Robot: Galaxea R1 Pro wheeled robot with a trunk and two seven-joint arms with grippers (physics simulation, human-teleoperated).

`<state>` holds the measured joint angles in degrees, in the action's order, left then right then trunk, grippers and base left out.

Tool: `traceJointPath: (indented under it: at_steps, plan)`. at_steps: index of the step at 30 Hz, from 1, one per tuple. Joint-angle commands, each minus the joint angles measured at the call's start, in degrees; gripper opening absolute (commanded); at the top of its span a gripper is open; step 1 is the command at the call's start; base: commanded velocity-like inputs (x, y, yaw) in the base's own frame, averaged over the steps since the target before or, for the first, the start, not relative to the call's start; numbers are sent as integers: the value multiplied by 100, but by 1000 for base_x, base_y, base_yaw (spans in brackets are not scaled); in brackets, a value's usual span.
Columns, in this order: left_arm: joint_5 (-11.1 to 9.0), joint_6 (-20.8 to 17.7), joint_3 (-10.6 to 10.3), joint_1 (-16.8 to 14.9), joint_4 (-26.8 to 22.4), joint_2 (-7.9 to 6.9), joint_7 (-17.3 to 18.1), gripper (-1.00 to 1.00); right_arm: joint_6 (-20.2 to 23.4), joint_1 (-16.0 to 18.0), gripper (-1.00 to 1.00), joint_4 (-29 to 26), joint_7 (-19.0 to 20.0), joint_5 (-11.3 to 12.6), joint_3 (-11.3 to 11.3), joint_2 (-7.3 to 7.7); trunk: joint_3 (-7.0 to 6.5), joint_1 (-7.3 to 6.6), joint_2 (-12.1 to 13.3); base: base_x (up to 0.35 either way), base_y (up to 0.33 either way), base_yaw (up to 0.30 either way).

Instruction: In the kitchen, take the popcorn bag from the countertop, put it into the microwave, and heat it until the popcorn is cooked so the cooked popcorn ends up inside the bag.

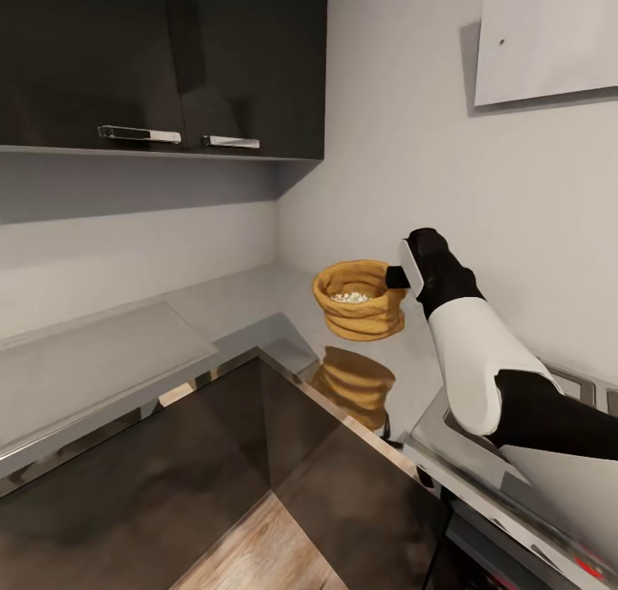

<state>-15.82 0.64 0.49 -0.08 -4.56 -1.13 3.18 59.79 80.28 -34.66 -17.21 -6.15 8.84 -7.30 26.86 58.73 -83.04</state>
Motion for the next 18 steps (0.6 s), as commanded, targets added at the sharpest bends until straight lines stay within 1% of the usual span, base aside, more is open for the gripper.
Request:
traceJointPath:
  at_steps: [1,5,7,18]
  plan:
    - [-32,7,3,-1,-1,0,25,100,21,5,-100,-5,25,-53,65,-9,6,0,-3,0,0,0]
    - [-27,9,-5,-1,-2,6,25,100,21,5,-100,-5,25,-53,177,-9,6,0,-3,-7,0,0]
    - [-29,9,1,-1,-6,7,25,100,21,5,-100,-5,25,-53,190,-12,6,0,-3,-195,0,0]
    - [-34,15,3,-1,-10,16,25,100,21,4,-100,-14,25,-53,196,-24,6,0,-3,-334,0,0]
